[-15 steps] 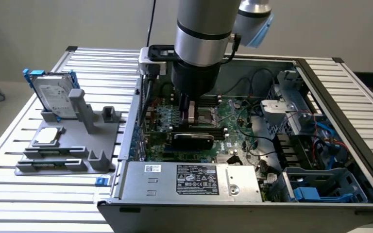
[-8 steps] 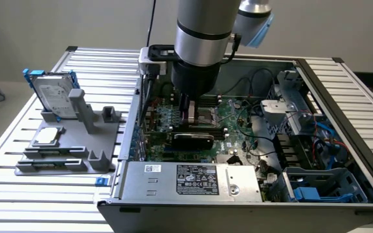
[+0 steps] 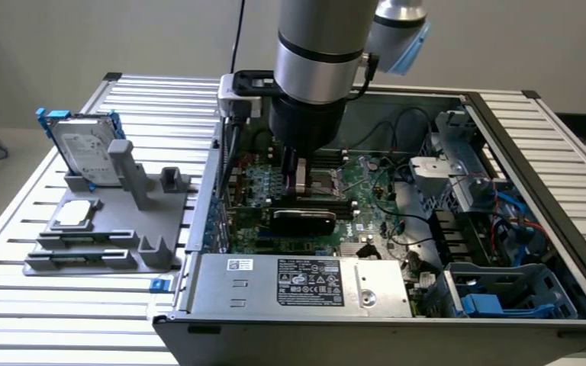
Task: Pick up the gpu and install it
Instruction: 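Press down on the gpu until it lock into place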
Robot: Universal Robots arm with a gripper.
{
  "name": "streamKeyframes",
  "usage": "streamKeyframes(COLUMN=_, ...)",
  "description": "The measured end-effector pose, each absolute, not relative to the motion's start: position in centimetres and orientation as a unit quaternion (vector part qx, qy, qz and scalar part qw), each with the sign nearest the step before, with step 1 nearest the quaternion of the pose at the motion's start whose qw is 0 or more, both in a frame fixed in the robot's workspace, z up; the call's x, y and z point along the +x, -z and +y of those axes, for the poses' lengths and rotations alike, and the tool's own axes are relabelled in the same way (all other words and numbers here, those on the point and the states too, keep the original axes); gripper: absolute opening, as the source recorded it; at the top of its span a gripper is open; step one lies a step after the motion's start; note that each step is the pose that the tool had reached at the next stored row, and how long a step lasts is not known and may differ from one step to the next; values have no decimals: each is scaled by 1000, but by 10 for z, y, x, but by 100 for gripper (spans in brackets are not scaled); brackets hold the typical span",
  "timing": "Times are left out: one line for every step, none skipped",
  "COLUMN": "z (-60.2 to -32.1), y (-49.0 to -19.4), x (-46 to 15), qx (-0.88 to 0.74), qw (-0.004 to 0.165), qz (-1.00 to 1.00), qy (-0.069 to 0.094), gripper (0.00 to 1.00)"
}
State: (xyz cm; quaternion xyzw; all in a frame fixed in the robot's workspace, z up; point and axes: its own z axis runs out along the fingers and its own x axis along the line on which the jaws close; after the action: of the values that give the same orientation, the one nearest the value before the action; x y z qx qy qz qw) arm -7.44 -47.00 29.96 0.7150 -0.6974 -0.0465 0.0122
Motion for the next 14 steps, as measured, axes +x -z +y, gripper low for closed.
streamKeyframes(z=-470, y=-299, x=-74, qx=715, qw=12, qz=-697, qy=46, gripper=11)
streamKeyframes(z=-470, y=-297, x=-75, qx=715, qw=12, qz=-697, qy=46, gripper=11)
streamKeyframes(z=-470, y=-296, x=-75, qx=715, qw=12, qz=-697, qy=46, gripper=11)
streamKeyframes(z=-469, y=-294, x=-76, qx=715, qw=12, qz=-697, qy=46, gripper=11)
streamKeyframes(z=-468, y=-292, x=-77, qx=715, qw=11, qz=-697, qy=45, gripper=11)
streamKeyframes(z=-467, y=-290, x=-78, qx=715, qw=10, qz=-697, qy=44, gripper=11)
streamKeyframes(z=-466, y=-289, x=-79, qx=715, qw=9, qz=-697, qy=43, gripper=11)
streamKeyframes(z=-465, y=-287, x=-79, qx=716, qw=7, qz=-697, qy=42, gripper=11)
streamKeyframes(z=-464, y=-285, x=-80, qx=716, qw=6, qz=-697, qy=40, gripper=11)
streamKeyframes(z=-464, y=-284, x=-80, qx=716, qw=5, qz=-697, qy=39, gripper=11)
streamKeyframes(z=-464, y=-282, x=-81, qx=717, qw=5, qz=-696, qy=39, gripper=11)
streamKeyframes(z=-464, y=-281, x=-82, qx=717, qw=5, qz=-696, qy=38, gripper=11)
streamKeyframes(z=-464, y=-279, x=-82, qx=717, qw=5, qz=-696, qy=38, gripper=11)
streamKeyframes(z=-464, y=-278, x=-83, qx=718, qw=4, qz=-695, qy=38, gripper=11)
